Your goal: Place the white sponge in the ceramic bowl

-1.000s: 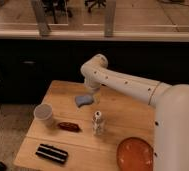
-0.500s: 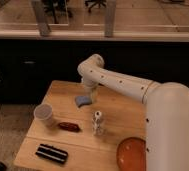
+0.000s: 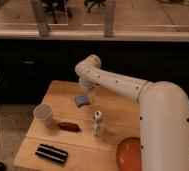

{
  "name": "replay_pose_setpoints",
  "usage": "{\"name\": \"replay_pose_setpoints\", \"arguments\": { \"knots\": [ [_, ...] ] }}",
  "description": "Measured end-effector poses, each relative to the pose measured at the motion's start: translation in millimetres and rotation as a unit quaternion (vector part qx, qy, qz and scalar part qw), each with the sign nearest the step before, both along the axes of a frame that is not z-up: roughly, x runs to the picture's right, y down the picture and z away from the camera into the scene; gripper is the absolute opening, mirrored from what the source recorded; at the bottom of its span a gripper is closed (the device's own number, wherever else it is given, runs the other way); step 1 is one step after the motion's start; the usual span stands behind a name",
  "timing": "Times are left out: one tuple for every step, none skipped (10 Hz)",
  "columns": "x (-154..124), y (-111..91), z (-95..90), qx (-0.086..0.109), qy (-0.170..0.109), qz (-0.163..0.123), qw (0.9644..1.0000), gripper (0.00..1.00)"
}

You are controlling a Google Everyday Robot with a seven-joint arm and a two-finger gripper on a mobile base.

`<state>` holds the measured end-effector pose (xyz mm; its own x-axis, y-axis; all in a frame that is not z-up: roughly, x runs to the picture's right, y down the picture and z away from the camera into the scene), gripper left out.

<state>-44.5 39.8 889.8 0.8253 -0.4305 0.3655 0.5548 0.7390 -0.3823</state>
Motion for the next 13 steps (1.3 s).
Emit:
{"name": "replay_pose_setpoints", "arguments": {
  "knots": [
    [-3.6,0.7,3.0,0.000,-0.002,-0.002,1.0000,0.80],
    [-3.8,0.8,5.3,-0.001,-0.005,-0.002,1.0000,0.80],
    [-4.0,1.6,7.5,-0.002,-0.006,-0.001,1.0000,0.80],
    [-6.7,3.0,9.6,-0.004,-0.007,-0.002,1.0000,0.80],
    [-10.6,4.5,12.1,-0.006,-0.012,-0.004,0.9999,0.80],
    [-12.9,6.4,14.9,-0.010,-0.016,-0.003,0.9998,0.80],
    [-12.0,7.4,17.5,-0.011,-0.016,-0.003,0.9998,0.80],
    [-10.6,8.2,20.2,-0.014,-0.016,-0.001,0.9998,0.80],
    [-11.2,7.5,21.3,-0.017,-0.016,0.000,0.9997,0.80],
    [-12.1,6.3,22.1,-0.019,-0.020,0.001,0.9996,0.80],
    [-10.1,7.8,25.9,-0.022,-0.021,0.002,0.9995,0.80],
    [-6.4,11.0,32.5,-0.027,-0.019,0.007,0.9994,0.80],
    [-6.3,12.0,34.6,-0.030,-0.019,0.009,0.9993,0.80]
  ]
}}
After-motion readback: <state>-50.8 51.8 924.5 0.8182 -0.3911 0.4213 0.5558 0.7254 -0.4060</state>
